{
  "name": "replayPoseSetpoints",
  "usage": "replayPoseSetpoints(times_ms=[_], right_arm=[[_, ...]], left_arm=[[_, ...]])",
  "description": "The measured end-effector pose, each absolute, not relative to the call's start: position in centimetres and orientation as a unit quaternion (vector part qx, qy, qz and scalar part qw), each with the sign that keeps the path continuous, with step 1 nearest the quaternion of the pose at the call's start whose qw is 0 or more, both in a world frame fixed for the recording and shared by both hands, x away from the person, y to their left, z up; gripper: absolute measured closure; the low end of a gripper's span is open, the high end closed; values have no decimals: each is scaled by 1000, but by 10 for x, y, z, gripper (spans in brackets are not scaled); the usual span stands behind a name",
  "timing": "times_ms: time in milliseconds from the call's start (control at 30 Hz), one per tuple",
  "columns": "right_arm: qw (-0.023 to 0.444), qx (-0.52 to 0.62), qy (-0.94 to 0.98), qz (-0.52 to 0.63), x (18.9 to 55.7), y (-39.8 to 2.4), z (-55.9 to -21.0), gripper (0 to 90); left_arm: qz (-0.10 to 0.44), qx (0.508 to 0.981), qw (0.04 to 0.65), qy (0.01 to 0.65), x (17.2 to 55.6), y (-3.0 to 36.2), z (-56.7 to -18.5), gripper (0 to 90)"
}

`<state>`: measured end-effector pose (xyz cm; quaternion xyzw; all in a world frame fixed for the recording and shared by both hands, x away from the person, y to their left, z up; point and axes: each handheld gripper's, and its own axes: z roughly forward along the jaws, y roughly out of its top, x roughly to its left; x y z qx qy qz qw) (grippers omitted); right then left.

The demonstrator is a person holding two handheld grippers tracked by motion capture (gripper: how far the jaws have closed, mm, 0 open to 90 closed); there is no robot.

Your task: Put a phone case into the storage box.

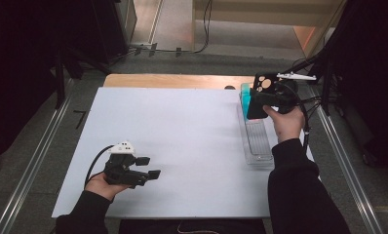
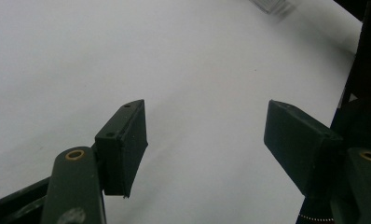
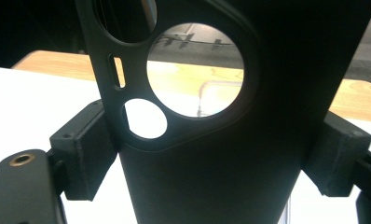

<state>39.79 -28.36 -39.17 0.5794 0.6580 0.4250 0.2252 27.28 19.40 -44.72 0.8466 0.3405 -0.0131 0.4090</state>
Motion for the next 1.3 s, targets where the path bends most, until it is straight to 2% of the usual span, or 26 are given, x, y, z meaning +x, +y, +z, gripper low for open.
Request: replayPoseSetpoints(times_ms=[433, 700, 900, 967, 1033, 1133, 1300], right_arm=[[213, 610, 666, 372, 430, -280, -436, 128], [215, 614, 669, 360, 445, -275, -451, 126], [225, 610, 676, 347, 452, -268, -456, 117], [226, 607, 675, 353, 453, -268, -457, 74], [207, 595, 679, 376, 453, -271, -457, 0], [215, 595, 678, 375, 452, -271, -454, 0], [202, 594, 676, 386, 447, -276, -443, 0]], left_arm=[[-17, 847, 407, 342, 274, 194, -449, 299], [-10, 845, 409, 344, 275, 193, -449, 299], [-13, 848, 405, 342, 276, 190, -449, 300], [-13, 848, 405, 340, 275, 190, -450, 300], [-12, 849, 405, 340, 275, 190, -449, 300], [-13, 848, 406, 342, 275, 191, -449, 300], [-16, 847, 408, 341, 275, 191, -449, 300]])
